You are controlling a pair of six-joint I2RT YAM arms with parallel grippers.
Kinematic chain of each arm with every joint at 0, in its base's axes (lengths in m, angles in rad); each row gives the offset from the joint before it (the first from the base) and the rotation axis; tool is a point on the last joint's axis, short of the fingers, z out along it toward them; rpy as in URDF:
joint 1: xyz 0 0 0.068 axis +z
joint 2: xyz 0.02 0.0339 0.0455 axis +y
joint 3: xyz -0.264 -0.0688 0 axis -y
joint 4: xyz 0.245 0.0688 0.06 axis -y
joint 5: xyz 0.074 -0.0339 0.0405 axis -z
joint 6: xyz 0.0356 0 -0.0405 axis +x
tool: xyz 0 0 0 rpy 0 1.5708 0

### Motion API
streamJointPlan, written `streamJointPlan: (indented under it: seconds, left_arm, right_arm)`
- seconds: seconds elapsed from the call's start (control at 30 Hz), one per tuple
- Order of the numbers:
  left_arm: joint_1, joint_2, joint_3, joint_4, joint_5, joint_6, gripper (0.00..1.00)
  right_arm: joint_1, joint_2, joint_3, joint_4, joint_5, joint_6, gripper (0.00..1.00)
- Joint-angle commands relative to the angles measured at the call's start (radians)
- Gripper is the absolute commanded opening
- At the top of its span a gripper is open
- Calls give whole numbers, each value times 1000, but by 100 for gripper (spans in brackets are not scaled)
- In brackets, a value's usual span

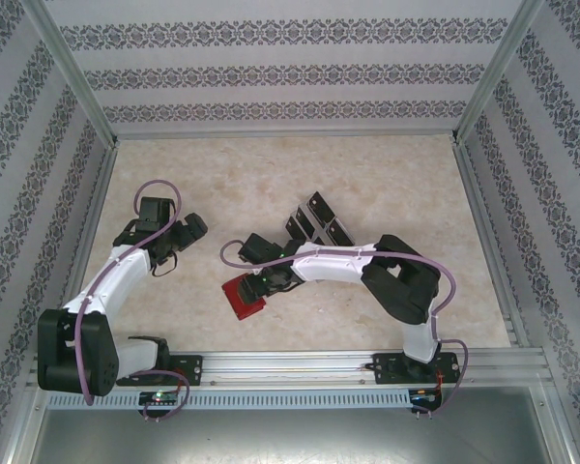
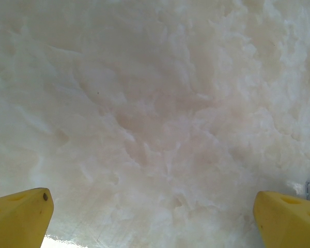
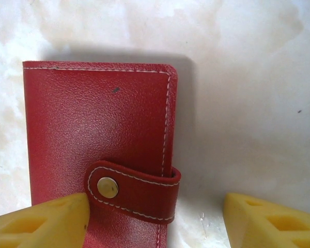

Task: Put the credit cards into the card holder
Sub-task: Move the card holder to the center of the table.

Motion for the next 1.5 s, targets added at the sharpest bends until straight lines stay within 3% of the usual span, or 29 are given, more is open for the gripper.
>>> streamJointPlan:
  seconds: [0.0, 0.43, 1.03, 1.47]
  left_arm:
    - [-10, -17, -9, -6, 5, -11, 100]
    - [-16, -1, -4, 8, 18, -9, 100]
    - [-65, 20, 12, -29, 73, 14, 100]
    - [-198, 51, -47, 12, 167, -48, 100]
  right_arm:
    - [11, 24, 30, 21, -43, 21, 68]
    - [9, 55, 27, 47, -69, 41, 51]
    - [-104, -65, -62, 70, 13, 53, 45]
    - [-147, -96, -97, 142, -41, 93, 44]
